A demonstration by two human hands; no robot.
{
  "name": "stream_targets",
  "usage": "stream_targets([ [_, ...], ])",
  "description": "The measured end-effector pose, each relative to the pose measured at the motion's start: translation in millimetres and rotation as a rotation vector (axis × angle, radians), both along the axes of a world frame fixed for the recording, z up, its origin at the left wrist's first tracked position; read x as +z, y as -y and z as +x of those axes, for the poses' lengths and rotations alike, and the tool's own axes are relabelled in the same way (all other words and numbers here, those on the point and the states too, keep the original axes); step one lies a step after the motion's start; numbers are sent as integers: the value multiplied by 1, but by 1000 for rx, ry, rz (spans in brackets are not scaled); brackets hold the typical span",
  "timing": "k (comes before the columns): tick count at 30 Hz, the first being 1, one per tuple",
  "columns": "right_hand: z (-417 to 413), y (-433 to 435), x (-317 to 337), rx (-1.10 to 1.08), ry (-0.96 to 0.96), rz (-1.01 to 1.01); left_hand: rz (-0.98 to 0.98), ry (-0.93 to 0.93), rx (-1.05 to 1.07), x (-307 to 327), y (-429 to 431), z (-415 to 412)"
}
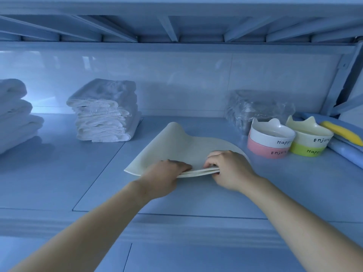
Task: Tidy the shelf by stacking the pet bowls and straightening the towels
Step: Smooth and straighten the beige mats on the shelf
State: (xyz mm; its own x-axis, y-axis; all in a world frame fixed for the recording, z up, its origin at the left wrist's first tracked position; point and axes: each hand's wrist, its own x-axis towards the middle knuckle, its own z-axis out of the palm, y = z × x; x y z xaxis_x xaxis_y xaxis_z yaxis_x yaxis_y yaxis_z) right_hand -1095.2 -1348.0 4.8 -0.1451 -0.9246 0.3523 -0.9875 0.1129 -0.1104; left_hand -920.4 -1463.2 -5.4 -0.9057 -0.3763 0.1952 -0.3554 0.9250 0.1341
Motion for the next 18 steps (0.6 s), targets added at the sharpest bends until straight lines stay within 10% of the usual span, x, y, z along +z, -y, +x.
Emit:
stream_targets([
  [18, -12, 7, -15, 97, 298, 60, 11, 0, 143, -1, 25, -4],
])
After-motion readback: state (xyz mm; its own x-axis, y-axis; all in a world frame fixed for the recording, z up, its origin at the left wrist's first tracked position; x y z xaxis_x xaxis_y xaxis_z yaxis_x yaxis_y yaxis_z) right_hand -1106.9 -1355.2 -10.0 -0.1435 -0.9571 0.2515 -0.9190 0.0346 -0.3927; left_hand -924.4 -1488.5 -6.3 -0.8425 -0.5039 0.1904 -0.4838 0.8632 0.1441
